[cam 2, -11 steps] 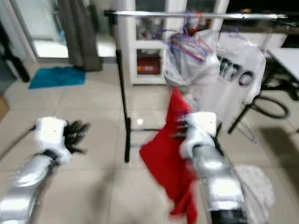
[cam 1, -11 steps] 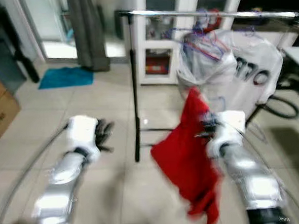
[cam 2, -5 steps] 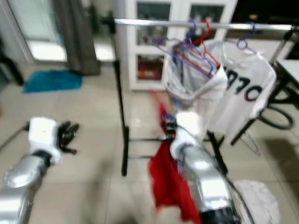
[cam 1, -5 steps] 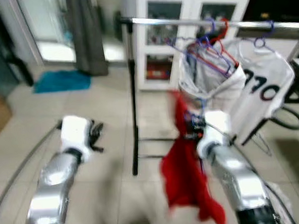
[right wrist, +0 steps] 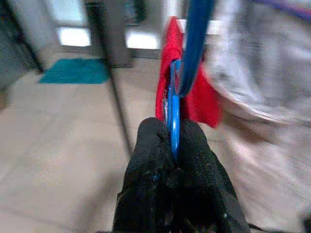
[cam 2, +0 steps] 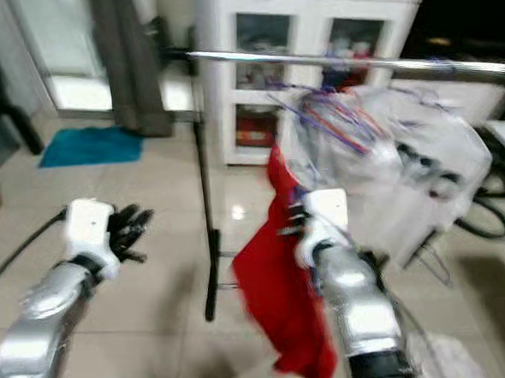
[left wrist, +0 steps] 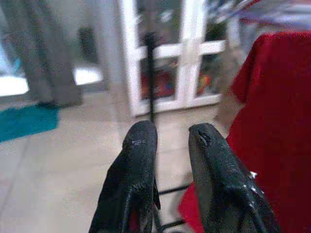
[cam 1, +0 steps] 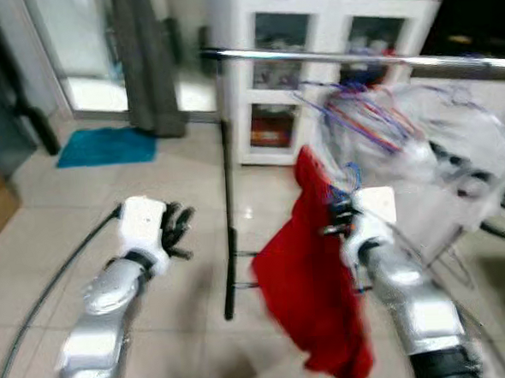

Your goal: Hang hanger

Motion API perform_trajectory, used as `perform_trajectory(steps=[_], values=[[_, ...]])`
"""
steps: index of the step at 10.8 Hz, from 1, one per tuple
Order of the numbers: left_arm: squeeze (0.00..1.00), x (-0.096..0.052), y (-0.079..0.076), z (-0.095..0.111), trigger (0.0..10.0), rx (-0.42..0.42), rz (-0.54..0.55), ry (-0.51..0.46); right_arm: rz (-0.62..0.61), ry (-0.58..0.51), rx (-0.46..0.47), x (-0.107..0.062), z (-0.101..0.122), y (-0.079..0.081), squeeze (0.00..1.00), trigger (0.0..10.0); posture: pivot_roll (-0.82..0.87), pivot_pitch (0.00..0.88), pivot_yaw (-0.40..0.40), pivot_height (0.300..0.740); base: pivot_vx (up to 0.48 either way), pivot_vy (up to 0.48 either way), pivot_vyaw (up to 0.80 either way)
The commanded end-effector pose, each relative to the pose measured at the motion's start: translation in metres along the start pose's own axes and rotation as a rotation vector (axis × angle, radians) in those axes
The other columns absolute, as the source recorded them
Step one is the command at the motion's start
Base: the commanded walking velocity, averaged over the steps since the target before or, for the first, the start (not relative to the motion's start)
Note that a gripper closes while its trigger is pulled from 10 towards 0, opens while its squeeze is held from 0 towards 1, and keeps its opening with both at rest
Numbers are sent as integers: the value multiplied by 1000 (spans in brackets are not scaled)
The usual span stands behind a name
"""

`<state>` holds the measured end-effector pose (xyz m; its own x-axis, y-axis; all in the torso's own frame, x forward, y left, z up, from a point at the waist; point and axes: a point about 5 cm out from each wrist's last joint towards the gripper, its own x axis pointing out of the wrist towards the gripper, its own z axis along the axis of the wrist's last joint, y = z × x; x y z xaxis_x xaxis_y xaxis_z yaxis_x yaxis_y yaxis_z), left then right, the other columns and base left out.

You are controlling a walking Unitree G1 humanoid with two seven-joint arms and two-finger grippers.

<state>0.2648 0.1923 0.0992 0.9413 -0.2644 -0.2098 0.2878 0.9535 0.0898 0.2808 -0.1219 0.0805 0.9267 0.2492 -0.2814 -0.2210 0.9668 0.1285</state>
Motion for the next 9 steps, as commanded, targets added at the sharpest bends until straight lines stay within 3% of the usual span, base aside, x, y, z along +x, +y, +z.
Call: perform_trajectory(steps=[1, 2, 4, 6, 9], values=[[0, 4, -7, 5, 10000, 2, -30, -14, -23, -51, -25, -3, 11, -9, 0, 10000, 78, 0, -48, 740, 435, 0, 0], [0, 3, -8, 4, 10000, 3, -35, -10, -8, -63, -45, -2, 14, -7, 0, 10000, 76, 0, -46, 740, 435, 0, 0], [0, 3, -9, 3, 10000, 5, -43, -8, -27, -83, -68, -2, 18, -6, 0, 10000, 76, 0, -49, 740, 424, 0, 800], [0, 3, -13, 4, 10000, 22, -70, -5, -56, -107, -57, -1, 25, -10, 0, 10000, 79, 0, -53, 740, 422, 0, 0], [0, 2, -17, 3, 10000, 39, -105, -1, -63, -138, -150, 6, 46, -4, 0, 10000, 80, 0, -59, 740, 419, 0, 0]])
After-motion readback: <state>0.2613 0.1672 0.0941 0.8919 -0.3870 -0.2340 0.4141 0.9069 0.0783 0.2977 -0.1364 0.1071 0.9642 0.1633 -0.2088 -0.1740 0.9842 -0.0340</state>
